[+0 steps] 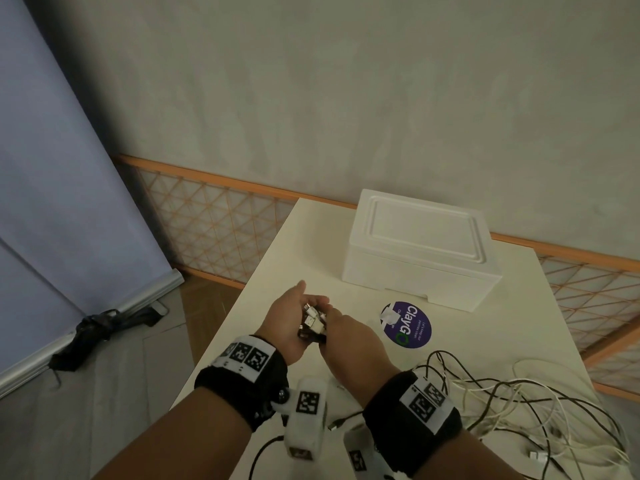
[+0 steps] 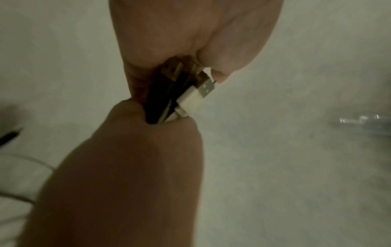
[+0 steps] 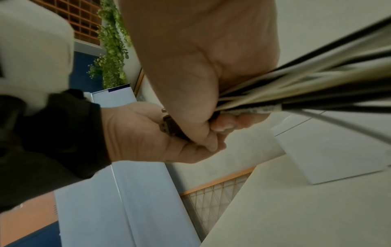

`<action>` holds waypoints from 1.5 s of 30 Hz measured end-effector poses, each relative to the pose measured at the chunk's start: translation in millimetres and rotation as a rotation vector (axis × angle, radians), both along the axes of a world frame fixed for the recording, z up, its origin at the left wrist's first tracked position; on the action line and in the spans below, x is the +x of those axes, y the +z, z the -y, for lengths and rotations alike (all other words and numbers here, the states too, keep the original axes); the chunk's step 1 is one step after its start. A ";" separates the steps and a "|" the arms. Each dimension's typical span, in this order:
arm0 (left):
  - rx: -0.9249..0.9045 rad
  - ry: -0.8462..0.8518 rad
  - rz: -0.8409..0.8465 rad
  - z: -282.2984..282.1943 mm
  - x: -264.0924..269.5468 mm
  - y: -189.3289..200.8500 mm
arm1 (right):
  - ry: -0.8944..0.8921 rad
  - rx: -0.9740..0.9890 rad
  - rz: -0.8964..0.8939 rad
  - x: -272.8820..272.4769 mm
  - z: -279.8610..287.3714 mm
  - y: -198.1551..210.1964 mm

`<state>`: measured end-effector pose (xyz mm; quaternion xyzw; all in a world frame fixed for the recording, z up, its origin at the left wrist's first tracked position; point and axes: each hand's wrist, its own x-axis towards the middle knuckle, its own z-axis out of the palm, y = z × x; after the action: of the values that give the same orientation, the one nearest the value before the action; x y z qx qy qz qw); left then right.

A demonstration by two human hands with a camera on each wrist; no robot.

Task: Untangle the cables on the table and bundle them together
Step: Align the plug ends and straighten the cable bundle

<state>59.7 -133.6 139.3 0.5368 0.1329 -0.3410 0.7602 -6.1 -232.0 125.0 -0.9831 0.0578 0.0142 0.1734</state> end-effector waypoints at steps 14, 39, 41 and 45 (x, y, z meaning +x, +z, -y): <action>0.301 -0.203 0.272 5.7 -6.2 1.6 | -0.007 0.079 0.016 4.1 -0.1 5.5; 0.598 -0.024 0.812 11.2 -28.5 -7.5 | -0.059 -0.076 0.009 6.6 0.8 -4.4; 0.565 -0.023 0.815 13.1 -31.7 -8.4 | 0.011 -0.056 -0.006 7.9 2.7 -4.7; 0.540 -0.021 0.842 15.0 -30.8 -8.3 | 0.079 -0.069 0.068 9.4 3.0 1.3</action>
<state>28.9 -148.6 131.0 0.8068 -0.1075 -0.0558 0.5782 3.3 -235.0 126.3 -0.9899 0.0133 -0.0143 0.1404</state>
